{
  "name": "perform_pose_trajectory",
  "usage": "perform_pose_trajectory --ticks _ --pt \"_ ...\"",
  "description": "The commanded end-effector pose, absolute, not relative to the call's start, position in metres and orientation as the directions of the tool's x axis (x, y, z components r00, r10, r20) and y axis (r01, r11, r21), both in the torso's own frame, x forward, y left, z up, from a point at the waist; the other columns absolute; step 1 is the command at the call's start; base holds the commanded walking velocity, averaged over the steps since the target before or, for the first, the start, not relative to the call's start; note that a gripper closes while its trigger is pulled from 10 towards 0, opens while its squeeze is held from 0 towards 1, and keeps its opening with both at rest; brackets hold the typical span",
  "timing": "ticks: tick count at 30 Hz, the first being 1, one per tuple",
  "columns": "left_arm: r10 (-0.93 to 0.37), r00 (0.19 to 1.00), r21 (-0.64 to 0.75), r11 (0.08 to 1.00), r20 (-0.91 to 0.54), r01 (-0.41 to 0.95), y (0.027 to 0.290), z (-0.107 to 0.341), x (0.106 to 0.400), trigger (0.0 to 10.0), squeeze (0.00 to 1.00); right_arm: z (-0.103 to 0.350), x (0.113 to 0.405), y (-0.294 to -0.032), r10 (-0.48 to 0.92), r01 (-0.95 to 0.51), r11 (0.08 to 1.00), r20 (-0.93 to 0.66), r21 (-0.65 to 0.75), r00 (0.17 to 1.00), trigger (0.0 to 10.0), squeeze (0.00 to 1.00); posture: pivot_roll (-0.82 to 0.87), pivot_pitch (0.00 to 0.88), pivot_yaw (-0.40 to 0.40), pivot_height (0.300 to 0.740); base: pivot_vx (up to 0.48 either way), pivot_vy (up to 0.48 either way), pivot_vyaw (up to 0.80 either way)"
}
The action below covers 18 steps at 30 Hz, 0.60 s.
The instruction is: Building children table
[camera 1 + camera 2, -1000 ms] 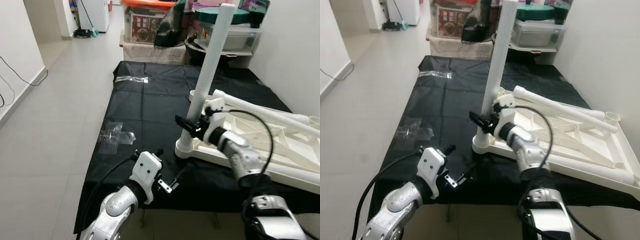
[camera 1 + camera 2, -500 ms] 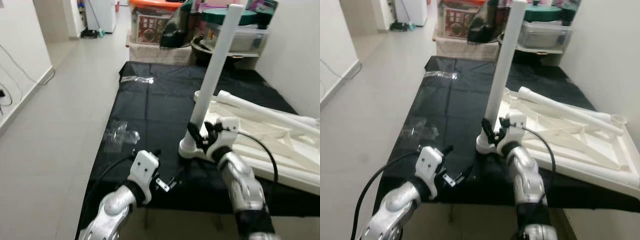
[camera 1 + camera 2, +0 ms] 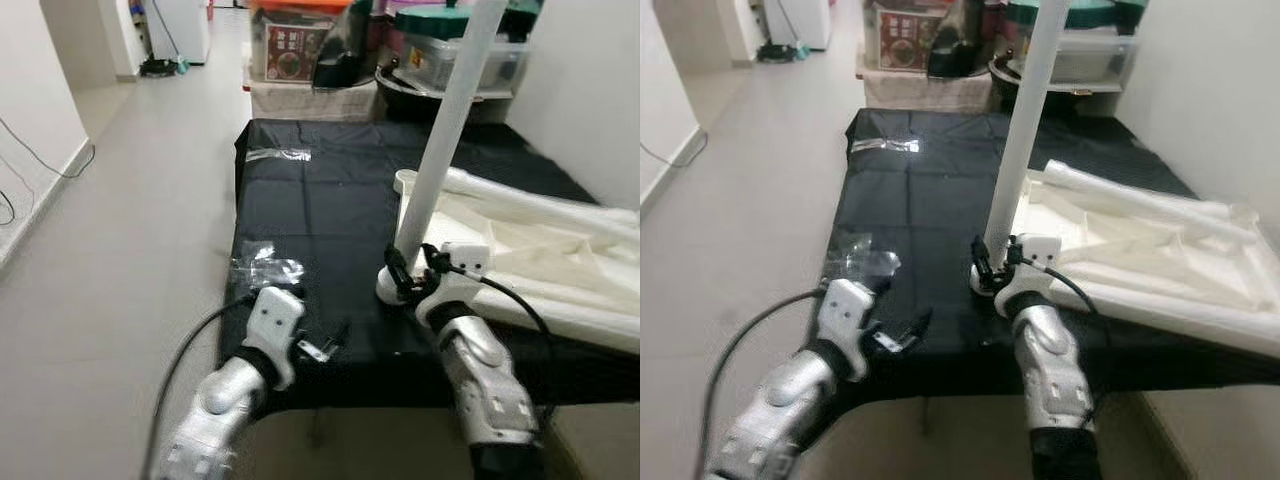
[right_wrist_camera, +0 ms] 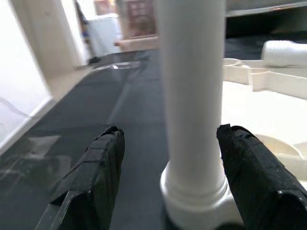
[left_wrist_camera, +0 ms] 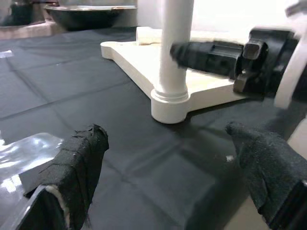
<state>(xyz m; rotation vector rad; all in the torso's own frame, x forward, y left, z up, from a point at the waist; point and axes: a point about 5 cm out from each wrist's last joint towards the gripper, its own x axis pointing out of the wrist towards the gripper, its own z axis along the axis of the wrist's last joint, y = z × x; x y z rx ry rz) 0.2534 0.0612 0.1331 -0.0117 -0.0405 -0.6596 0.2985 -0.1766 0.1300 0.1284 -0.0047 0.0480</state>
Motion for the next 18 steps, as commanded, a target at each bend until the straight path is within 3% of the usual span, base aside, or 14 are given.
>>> perform_pose_trajectory --ticks 1,10,11,14,15,16,17,18 --pt "-0.6 0.8 0.007 0.8 0.023 0.6 0.066 0.131 0.254 10.0 0.0 0.136 0.299 -0.177 0.026 -0.03 0.992 0.029 0.123 0.999 10.0 0.0 0.09 0.0 -0.076 0.74 0.0 0.0 0.0" --pt "-0.605 0.796 0.008 0.796 0.017 0.605 0.066 0.132 0.254 10.0 0.0 0.153 0.303 -0.195 -0.145 0.138 0.987 0.09 0.082 0.985 10.0 0.0 0.09 0.0 -0.074 0.74 0.0 0.0 0.0" --pt "-0.603 0.797 0.007 0.798 0.019 0.603 0.066 0.132 0.254 10.0 0.0 0.156 0.303 -0.203 -0.218 0.212 0.975 0.101 0.072 0.971 10.0 0.94 0.1 0.0 -0.076 0.74 0.0 0.0 0.0" --pt "-0.602 0.798 0.006 0.798 0.019 0.602 0.066 0.133 0.254 10.0 0.0 0.156 0.303 -0.204 -0.236 0.229 0.971 0.102 0.073 0.966 10.0 0.94 0.1 0.0 -0.076 0.74 0.0 0.0 0.0" --pt "-0.601 0.799 0.009 0.799 0.016 0.601 0.066 0.132 0.254 10.0 0.0 0.157 0.303 -0.203 -0.234 0.228 0.971 0.108 0.065 0.966 10.0 1.0 0.1 0.0 -0.075 0.74 0.0 0.0 0.0" --pt "-0.601 0.799 0.009 0.799 0.016 0.601 0.066 0.132 0.254 10.0 0.0 0.157 0.303 -0.203 -0.234 0.228 0.971 0.108 0.065 0.966 10.0 1.0 0.1 0.0 -0.075 0.74 0.0 0.0 0.0" --pt "-0.594 0.804 0.01 0.804 0.008 0.594 0.067 0.131 0.254 10.0 0.0 0.157 0.303 -0.2 -0.23 0.224 0.973 0.109 0.061 0.967 10.0 0.87 0.1 0.0 -0.075 0.74 0.0 0.0 0.0" --pt "-0.587 0.81 0.006 0.81 0.0 0.587 0.068 0.131 0.255 10.0 0.0 0.155 0.302 -0.195 -0.213 0.208 0.976 0.106 0.063 0.971 10.0 0.0 0.1 0.0 -0.074 0.74 0.341 -0.281 0.0"
